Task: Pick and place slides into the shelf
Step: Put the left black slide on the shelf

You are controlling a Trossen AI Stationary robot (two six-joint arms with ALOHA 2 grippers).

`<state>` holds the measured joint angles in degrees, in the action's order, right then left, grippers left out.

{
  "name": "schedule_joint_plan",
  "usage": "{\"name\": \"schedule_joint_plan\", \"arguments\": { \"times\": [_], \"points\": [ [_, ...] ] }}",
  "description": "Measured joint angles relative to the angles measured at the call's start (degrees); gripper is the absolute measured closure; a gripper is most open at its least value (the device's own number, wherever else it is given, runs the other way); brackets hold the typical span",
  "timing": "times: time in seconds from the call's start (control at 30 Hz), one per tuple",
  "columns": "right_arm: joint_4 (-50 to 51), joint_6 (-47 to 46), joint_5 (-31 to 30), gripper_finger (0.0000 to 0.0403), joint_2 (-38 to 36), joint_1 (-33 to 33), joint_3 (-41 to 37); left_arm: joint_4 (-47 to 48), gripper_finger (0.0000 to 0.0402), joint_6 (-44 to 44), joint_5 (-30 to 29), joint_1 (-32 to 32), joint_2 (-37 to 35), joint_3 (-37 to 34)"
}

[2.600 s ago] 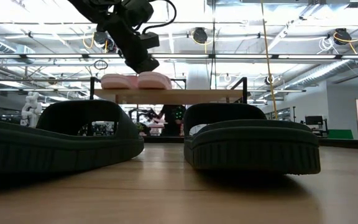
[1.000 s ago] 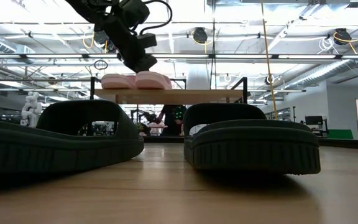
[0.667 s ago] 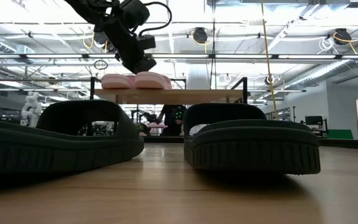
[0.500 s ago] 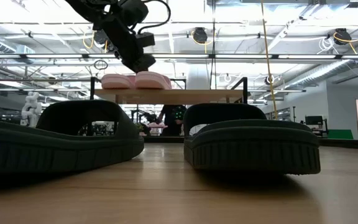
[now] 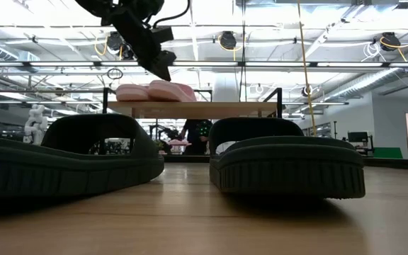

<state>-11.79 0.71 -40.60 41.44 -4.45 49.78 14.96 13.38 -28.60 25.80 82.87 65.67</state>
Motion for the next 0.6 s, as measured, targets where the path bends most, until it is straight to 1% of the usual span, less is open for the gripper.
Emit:
{"name": "schedule_joint_plan", "arguments": {
  "times": [0.4, 0.6],
  "points": [
    [0.0, 0.0, 0.1, 0.0248, 0.0, 0.0, 0.0, 0.0, 0.0245, -1.5, 0.1, -0.3, 0.0, 0.0],
    [0.0, 0.0, 0.1, 0.0248, 0.0, 0.0, 0.0, 0.0, 0.0245, -2.0, 4.2, -0.4, 0.3, 0.0]
  ]
}}
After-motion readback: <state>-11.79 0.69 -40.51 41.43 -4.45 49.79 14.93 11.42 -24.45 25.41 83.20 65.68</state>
